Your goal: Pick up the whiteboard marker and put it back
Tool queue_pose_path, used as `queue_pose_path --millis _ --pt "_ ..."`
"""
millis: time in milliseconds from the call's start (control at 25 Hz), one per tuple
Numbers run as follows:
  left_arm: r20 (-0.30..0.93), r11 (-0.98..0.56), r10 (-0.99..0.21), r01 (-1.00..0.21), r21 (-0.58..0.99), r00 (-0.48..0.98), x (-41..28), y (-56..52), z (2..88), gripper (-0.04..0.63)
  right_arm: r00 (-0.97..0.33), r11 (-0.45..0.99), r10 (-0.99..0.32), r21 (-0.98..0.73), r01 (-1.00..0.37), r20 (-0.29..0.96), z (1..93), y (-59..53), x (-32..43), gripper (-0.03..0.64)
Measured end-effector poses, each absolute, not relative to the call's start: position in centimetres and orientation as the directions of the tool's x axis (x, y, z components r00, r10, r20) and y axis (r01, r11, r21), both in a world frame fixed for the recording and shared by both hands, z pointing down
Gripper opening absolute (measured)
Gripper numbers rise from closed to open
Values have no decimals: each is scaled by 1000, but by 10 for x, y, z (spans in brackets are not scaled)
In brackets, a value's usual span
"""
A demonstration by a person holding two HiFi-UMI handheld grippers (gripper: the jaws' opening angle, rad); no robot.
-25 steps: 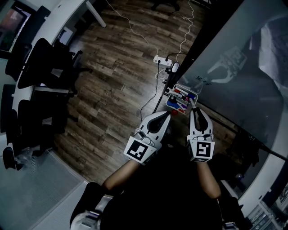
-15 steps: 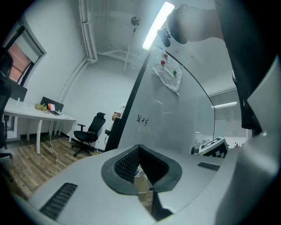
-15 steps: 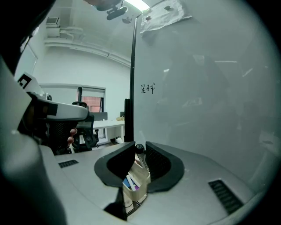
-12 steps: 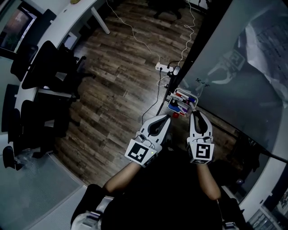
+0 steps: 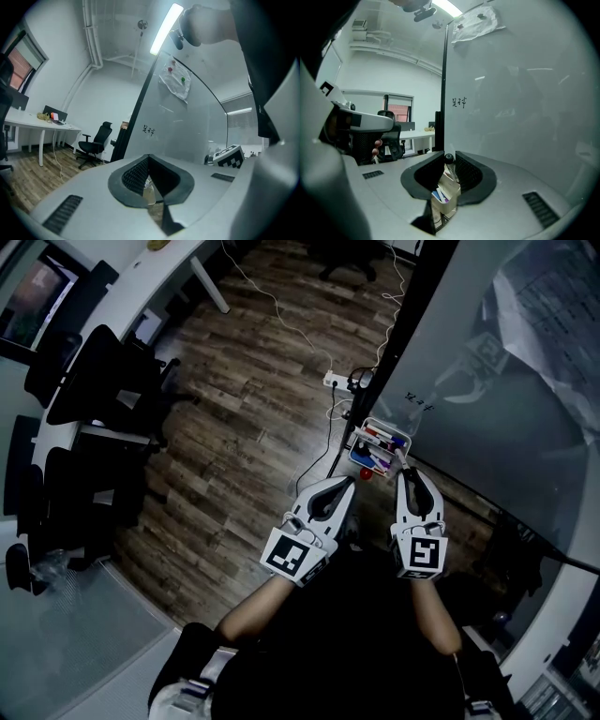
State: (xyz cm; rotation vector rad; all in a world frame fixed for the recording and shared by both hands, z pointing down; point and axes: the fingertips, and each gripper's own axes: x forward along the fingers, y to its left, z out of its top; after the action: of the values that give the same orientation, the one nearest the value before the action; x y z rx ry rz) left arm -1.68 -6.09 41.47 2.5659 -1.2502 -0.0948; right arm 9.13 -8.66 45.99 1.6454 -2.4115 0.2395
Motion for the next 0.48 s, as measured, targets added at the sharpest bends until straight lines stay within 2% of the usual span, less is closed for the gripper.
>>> queue_pose_path --millis 480 --pt "23 -607 -771 -746 276 636 -9 -50 406 9 -354 364 -905 -5 -932 234 447 -75 97 80"
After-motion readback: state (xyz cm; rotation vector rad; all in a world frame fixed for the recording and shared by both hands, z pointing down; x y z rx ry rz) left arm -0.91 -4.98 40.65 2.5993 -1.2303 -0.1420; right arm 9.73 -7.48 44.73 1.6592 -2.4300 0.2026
